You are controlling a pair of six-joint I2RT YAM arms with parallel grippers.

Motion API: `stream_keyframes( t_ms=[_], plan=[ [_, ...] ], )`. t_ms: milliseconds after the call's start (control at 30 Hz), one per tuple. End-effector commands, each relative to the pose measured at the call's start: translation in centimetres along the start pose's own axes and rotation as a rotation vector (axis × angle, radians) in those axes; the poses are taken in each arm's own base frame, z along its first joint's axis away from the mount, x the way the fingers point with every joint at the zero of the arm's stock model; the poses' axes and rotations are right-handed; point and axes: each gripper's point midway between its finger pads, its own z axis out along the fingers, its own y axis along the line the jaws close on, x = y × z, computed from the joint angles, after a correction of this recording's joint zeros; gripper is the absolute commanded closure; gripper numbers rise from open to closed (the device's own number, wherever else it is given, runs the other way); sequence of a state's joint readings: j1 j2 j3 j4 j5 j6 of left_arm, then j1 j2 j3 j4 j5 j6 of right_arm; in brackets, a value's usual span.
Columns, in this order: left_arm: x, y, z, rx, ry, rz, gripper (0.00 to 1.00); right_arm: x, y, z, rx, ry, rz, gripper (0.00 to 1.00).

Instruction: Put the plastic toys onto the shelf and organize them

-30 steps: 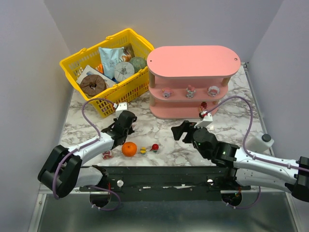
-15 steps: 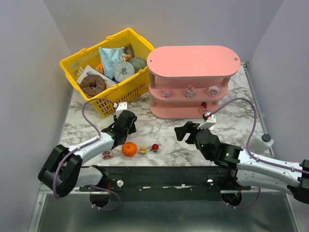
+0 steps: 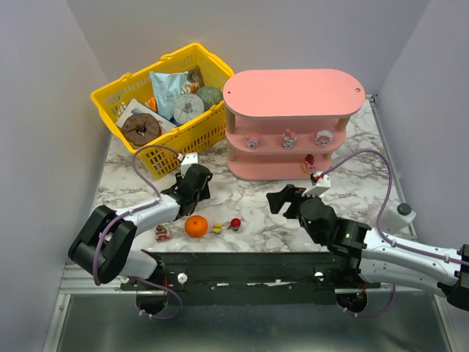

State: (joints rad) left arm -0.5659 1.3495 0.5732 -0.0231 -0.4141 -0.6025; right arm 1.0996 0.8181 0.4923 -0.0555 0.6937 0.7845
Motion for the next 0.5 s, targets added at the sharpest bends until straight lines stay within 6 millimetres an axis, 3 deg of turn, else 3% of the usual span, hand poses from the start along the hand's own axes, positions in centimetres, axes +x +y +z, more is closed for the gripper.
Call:
stream_keyframes(
  t_ms=[0,233,467],
  plan=[
    [-2.0,-0.8,0.8,-0.006,-0.059,-0.019,0.42,-0.2,-1.5,-0.2,0.049,-0.028,-0.013,0.11],
    [-1.9,-1.3,1.2,0.01,-0.057,-0.028,0.73,-0.9,-2.1,-0.7,0.058,-0.051,-0.005,0.11],
    [-2.9,-3.1,0.6,0.082,-0.111,-0.084,0.79,-2.0,-2.5,-1.5,0.065,-0.073,0.009,0.11]
  ],
)
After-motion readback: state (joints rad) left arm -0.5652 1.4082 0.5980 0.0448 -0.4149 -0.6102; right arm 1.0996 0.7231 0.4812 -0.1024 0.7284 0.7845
